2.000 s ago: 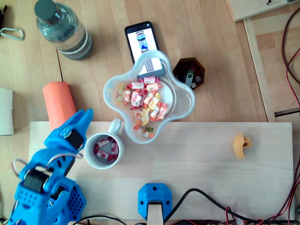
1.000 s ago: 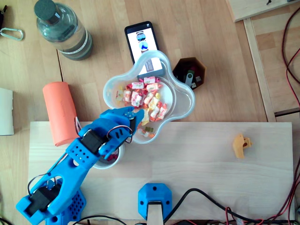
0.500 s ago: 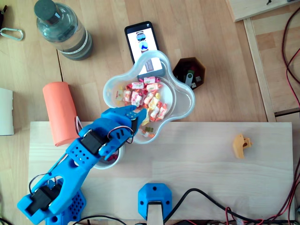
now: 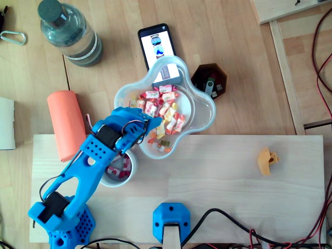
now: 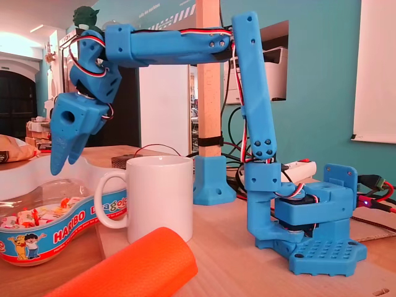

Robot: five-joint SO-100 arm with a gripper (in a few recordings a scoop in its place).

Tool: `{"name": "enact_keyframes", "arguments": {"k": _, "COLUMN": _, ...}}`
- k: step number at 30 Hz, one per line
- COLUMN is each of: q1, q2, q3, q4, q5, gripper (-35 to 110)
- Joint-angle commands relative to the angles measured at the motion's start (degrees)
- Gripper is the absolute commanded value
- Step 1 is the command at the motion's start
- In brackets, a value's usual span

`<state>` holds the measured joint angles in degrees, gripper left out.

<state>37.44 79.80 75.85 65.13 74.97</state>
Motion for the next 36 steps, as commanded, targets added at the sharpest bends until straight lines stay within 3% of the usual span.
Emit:
{"name": "enact_keyframes", "arguments": {"k": 1, "q1": -0.2, "q2": 1.0, "q3": -3.5, "q4": 0.0, "q5": 1.3, "gripper": 28}}
{"name": "enact_keyframes", "arguments": {"k": 21, "q1": -0.4, "q2": -7.3, "q3": -4.4, "q4": -1.2, "q5": 2.5, "gripper": 28}}
{"name": "enact_keyframes", "arguments": {"k": 28, "q1": -0.4, "q2": -11.1, "q3": -4.3, "q4": -8.2, "q5": 4.7, "gripper": 28}}
{"name": "enact_keyframes", "arguments": {"k": 36, "q1": -0.6, "q2": -12.8, "q3": -4.0, "q4": -9.2, "q5": 4.5, "gripper": 28}}
